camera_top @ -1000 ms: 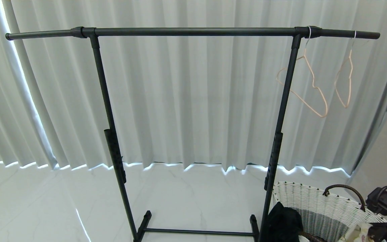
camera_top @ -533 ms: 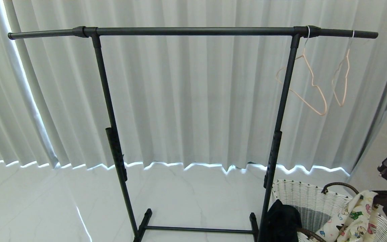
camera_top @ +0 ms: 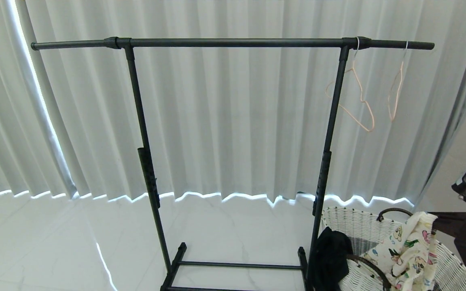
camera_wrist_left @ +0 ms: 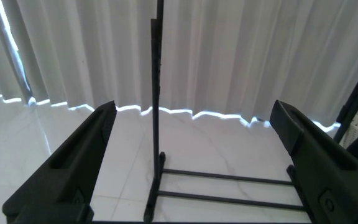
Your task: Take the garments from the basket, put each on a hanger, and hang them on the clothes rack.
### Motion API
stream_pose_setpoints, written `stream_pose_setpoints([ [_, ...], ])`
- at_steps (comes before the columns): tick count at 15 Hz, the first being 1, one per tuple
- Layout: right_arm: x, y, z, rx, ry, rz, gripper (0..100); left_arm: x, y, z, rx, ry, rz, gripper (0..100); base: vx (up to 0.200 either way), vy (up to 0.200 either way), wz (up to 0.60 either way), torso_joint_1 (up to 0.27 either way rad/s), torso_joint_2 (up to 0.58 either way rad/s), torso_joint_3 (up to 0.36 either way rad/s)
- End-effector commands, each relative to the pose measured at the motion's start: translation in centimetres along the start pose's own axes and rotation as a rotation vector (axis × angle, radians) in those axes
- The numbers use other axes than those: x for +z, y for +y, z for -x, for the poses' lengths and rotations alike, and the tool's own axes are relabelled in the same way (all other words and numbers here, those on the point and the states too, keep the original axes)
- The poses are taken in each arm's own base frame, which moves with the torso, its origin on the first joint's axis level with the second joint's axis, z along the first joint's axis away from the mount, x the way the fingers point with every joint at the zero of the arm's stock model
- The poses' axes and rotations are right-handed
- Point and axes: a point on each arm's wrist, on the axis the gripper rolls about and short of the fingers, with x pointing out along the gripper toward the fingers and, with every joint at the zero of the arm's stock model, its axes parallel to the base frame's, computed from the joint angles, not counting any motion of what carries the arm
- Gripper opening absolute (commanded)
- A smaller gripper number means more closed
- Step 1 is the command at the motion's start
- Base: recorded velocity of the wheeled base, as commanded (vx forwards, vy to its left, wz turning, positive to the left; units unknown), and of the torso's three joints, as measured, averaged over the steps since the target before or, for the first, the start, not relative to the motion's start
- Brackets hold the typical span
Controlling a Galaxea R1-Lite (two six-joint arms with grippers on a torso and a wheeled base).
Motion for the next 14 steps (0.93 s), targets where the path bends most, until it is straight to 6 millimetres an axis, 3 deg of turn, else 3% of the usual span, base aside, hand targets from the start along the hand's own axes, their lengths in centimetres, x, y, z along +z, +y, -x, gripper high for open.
stream_pose_setpoints([
  [1,1.7,0.9,-1.2,0.086,-0.024,-0.031,0,0.0,0.0,0.0,0.0,0.001,-0.001,100,0.0,0.0,0.0,0.0,0.0,0.0],
  [3,4.3,2.5,-2.3,0.2,-0.059,-0.132,0,0.0,0.0,0.0,0.0,0.003,-0.009,100,0.0,0.0,0.0,0.0,0.0,0.0],
  [9,8.1,4.6,-5.1,0.323,-0.08,-0.142,0,0.1,0.0,0.0,0.0,-0.005,0.013,100,0.0,0.0,0.0,0.0,0.0,0.0],
  [11,8.9,5.3,-5.6,0.351,-0.085,-0.147,0,2.2,-0.1,0.4,-0.069,-0.057,0.035,100,0.0,0.0,0.0,0.0,0.0,0.0],
  [13,10.1,6.2,-6.2,0.384,-0.101,-0.127,0,7.2,-0.2,0.0,-0.141,-0.062,0.082,100,0.0,0.0,0.0,0.0,0.0,0.0],
  [14,10.4,6.2,-6.3,0.387,-0.109,-0.126,0,8.2,-0.2,-0.3,-0.16,-0.052,0.082,100,0.0,0.0,0.0,0.0,0.0,0.0],
])
